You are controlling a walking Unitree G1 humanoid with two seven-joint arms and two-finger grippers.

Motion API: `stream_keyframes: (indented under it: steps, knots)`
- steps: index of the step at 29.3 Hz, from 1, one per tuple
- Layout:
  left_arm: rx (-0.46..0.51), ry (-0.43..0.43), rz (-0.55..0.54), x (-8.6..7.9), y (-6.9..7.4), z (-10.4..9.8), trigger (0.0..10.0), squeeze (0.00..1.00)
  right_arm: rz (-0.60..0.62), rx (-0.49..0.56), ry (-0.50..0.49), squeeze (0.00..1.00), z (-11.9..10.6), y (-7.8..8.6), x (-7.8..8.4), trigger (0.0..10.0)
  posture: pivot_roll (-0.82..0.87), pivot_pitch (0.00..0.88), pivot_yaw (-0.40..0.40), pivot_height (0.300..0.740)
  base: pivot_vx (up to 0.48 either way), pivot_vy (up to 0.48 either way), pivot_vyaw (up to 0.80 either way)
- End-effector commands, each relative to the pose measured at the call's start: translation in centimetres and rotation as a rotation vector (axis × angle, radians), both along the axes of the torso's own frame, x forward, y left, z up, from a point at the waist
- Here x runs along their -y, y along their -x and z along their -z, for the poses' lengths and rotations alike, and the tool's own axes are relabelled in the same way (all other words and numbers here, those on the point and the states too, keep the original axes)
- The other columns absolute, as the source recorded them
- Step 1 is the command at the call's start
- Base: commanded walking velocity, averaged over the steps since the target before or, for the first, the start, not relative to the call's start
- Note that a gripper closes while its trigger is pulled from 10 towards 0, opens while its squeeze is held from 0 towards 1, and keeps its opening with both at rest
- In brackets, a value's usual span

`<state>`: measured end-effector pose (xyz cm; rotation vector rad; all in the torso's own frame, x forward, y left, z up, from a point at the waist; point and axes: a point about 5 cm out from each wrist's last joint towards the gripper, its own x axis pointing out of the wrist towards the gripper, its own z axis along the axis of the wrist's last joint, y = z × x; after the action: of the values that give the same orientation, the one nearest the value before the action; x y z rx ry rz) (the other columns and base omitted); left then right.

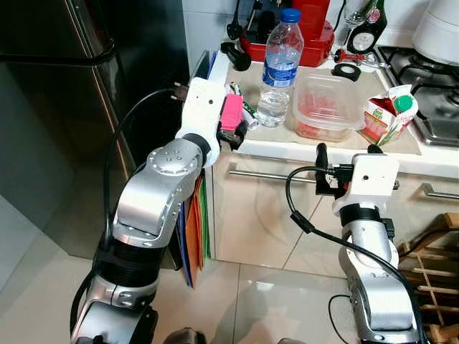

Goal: Restocking fridge

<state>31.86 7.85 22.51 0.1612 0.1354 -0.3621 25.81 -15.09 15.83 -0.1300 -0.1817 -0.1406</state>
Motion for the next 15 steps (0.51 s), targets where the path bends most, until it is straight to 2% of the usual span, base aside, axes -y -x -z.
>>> stream_keyframes:
  steps: [1, 15]
  knots:
    - [-0.001, -0.021, 0.010, 0.20, -0.13, -0.12, 10.0, 0.00, 0.011, 0.001, 0.005, 0.00, 0.10, 0.03, -0.05, 10.0, -0.07, 0.027, 0.049, 0.740, 0.000, 0.000, 0.00]
    - [-0.010, -0.030, -0.017, 0.21, -0.76, 0.42, 10.0, 0.00, 0.031, -0.005, 0.007, 0.00, 0.23, 0.45, 0.20, 10.0, -0.08, 0.041, 0.052, 0.740, 0.000, 0.000, 0.00]
